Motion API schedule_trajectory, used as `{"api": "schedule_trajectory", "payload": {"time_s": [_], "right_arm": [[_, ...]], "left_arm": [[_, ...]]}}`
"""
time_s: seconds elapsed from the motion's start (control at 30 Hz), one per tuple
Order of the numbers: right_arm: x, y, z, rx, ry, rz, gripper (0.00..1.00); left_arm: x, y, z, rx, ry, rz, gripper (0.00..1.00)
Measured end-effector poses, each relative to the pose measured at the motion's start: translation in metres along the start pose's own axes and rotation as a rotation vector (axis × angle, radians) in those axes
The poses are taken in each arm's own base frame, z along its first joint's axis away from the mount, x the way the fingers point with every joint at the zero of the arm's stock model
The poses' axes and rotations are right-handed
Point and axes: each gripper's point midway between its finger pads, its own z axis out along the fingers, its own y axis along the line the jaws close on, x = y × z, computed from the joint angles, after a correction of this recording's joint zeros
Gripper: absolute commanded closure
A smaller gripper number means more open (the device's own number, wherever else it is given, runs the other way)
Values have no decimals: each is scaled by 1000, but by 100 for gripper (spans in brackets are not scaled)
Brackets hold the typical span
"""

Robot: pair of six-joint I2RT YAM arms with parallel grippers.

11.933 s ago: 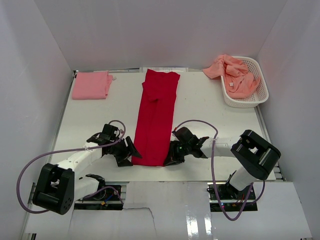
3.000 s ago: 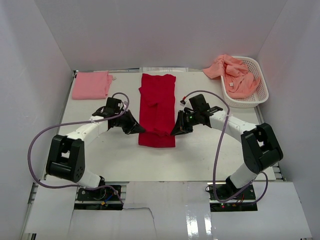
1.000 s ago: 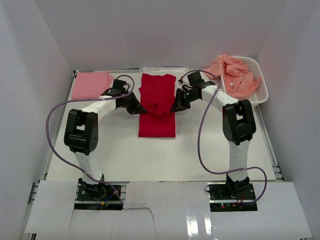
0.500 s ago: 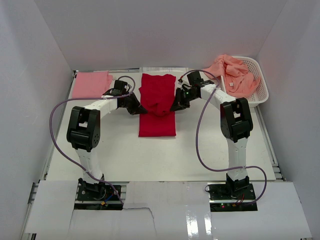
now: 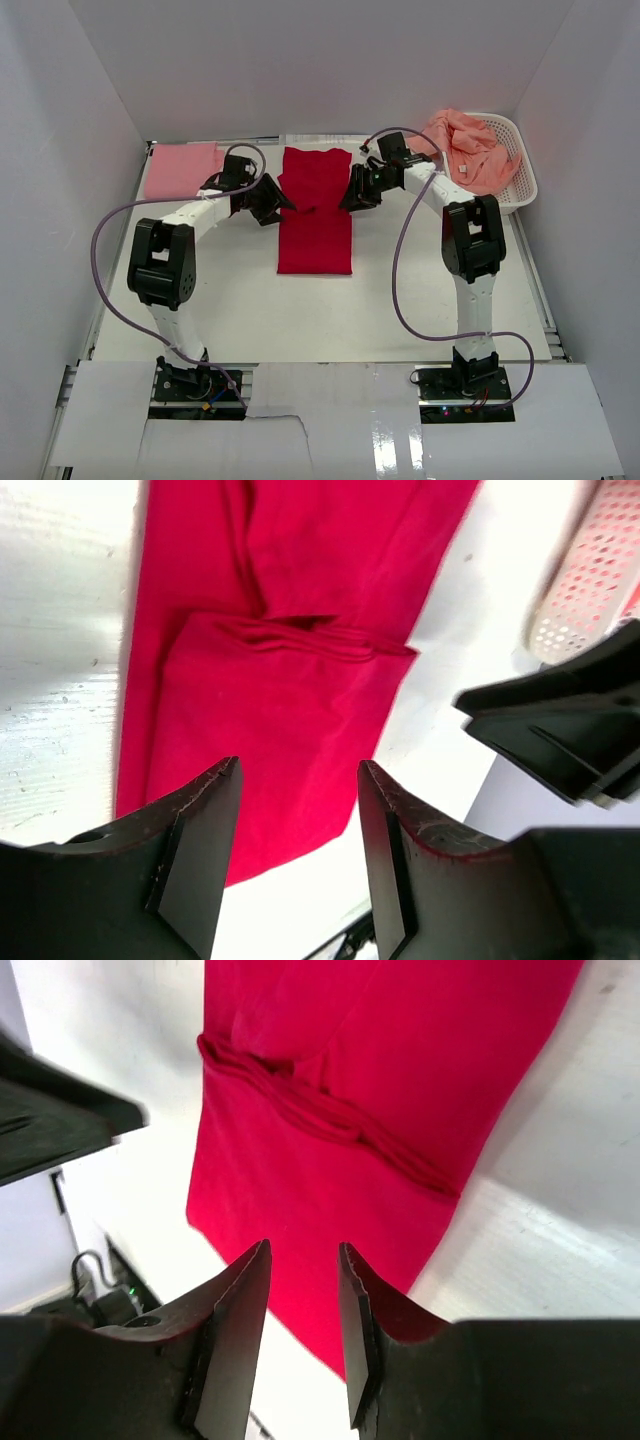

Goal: Fold and stack the t-shirts
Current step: Fold the folded rectangular tshirt in 1/3 of the way

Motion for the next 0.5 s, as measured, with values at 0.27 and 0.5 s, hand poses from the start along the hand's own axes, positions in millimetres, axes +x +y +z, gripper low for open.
{"api": "schedule_trajectory", "payload": {"time_s": [0.27, 0.5], "right_arm": [[39, 6, -22, -41, -78, -31, 62], [64, 21, -5, -177, -67, -47, 64]], "left_arm": [[-16, -55, -60, 167, -185, 148, 40], [51, -40, -54, 252, -56, 200, 41]]}}
